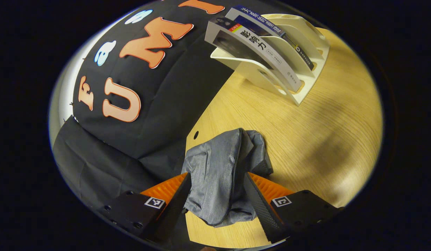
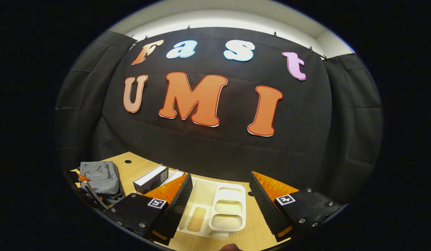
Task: Open the schoolbag, grab two books from the bookshelf and put them into the schoolbag.
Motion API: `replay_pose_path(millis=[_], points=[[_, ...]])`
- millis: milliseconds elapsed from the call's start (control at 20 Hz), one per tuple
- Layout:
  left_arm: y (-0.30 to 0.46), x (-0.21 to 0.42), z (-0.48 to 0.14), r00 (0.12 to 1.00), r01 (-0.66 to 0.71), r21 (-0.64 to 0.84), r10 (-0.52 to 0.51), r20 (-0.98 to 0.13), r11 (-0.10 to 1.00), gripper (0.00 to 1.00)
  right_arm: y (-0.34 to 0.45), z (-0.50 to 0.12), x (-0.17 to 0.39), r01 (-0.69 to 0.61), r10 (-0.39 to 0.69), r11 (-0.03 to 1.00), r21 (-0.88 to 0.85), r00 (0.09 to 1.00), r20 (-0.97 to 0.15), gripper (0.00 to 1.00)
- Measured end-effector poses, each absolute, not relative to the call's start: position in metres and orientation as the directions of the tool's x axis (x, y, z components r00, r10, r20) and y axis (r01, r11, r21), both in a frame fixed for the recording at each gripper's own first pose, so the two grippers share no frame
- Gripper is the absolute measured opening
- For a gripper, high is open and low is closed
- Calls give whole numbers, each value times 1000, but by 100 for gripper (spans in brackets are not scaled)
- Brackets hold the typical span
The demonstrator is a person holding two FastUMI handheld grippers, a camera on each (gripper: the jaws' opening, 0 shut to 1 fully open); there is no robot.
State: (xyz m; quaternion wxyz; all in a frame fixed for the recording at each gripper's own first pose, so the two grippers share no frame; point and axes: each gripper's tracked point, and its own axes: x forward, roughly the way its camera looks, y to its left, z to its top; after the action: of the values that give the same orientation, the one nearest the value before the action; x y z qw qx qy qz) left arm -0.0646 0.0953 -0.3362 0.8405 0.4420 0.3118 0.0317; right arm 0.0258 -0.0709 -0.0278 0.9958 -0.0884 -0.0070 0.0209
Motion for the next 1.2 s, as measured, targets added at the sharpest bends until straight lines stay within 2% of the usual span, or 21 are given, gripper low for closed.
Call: replay_pose_path(millis=[250,350,550,650,750,950,1000,1050,1100,1200], points=[[112,-59,-341,812,157,797,383,-440,583,94,-79,-28,27,-35,37,984,-172,999,4,98],[121,-55,-329,821,113,820,412,-395,561,90,-81,-26,26,-29,30,985,-169,1000,5,98],[135,-44,-329,813,93,813,427,-395,575,78,-86,-21,24,-22,25,984,-175,1000,17,97],[140,-36,-331,806,95,803,428,-409,588,60,-86,-19,23,-23,27,985,-172,999,20,97],[145,-29,-335,800,106,787,418,-430,608,65,-84,-14,21,-16,21,984,-176,999,26,97],[153,-16,-341,807,132,745,365,-464,654,50,-74,-2,12,20,-10,980,-200,999,52,98],[154,-14,-340,814,136,726,342,-469,674,40,-71,1,10,38,-27,978,-205,998,56,98],[156,-14,-338,822,139,707,318,-473,694,43,-67,2,8,55,-45,977,-207,997,56,98],[158,-11,-334,832,142,686,290,-473,714,24,-62,3,6,76,-65,976,-206,996,59,98],[163,-11,-329,843,160,627,225,-489,762,13,-50,7,1,126,-116,973,-194,991,59,97]])
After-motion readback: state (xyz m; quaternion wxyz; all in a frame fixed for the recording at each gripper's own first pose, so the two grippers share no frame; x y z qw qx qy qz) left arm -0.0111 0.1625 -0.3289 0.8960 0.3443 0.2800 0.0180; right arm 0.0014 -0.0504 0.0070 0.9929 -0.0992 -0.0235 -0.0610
